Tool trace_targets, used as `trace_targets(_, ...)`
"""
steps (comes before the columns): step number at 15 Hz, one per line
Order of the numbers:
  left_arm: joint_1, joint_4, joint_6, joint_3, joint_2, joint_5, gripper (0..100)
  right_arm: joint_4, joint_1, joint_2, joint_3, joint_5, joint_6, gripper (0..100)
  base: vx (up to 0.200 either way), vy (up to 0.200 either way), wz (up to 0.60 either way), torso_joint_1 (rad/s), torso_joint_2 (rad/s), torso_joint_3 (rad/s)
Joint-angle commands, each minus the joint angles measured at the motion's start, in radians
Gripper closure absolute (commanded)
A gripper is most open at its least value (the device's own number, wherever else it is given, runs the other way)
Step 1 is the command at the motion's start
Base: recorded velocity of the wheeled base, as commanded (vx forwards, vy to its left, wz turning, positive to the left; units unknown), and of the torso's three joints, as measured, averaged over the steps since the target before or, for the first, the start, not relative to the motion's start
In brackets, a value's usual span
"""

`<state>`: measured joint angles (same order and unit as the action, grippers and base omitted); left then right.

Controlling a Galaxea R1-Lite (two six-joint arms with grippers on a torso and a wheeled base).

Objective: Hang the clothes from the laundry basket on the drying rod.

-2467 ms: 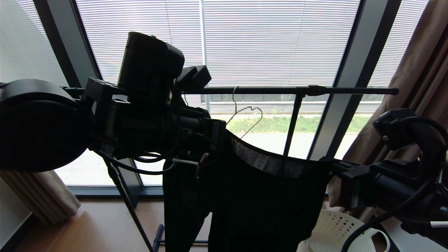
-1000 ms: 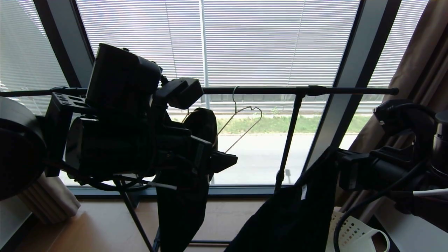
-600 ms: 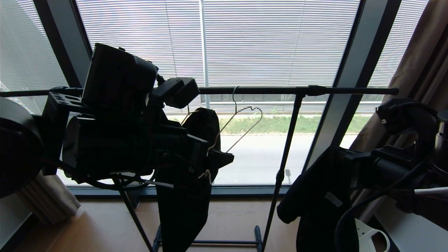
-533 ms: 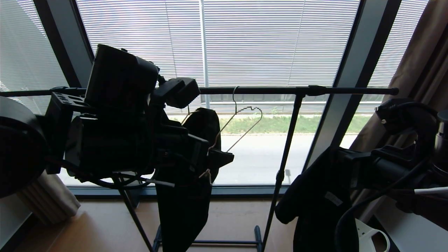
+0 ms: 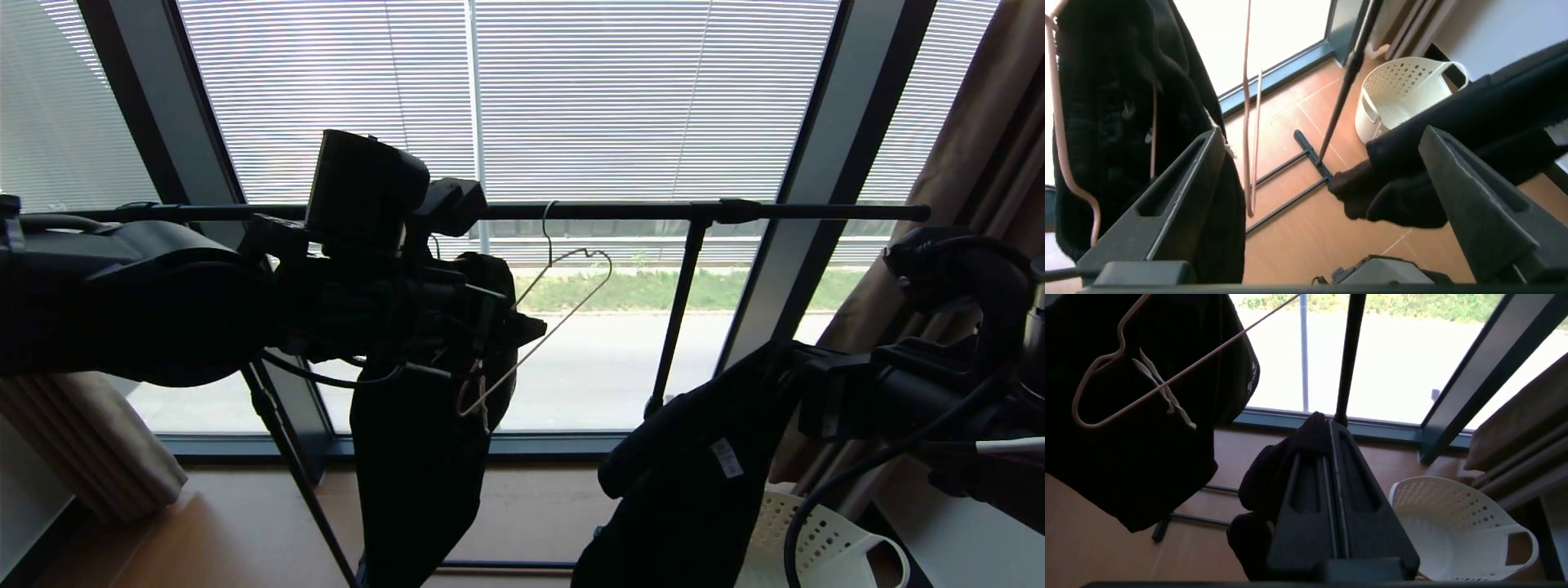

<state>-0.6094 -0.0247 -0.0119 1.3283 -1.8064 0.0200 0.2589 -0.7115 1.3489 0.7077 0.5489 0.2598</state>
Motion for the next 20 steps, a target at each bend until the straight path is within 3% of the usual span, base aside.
trace_targets(1, 0.025, 0.0, 0.021, 0.077, -0.116, 0.0, 0, 0.0, 0.0, -0.002, 0.0, 0.0, -0.001, 100, 0.0, 0.0, 0.0, 0.0, 0.0, 0.0)
trace_targets(11, 0.053, 0.0, 0.04, 0.29, -0.341, -0.043, 0, 0.0, -0.002, -0.014, -0.004, 0.003, -0.002, 100, 0.0, 0.0, 0.0, 0.0, 0.0, 0.0)
trace_targets(20, 0.053, 0.0, 0.041, 0.308, -0.395, -0.061, 0, 0.0, -0.002, -0.013, -0.005, 0.003, -0.001, 100, 0.0, 0.0, 0.0, 0.0, 0.0, 0.0)
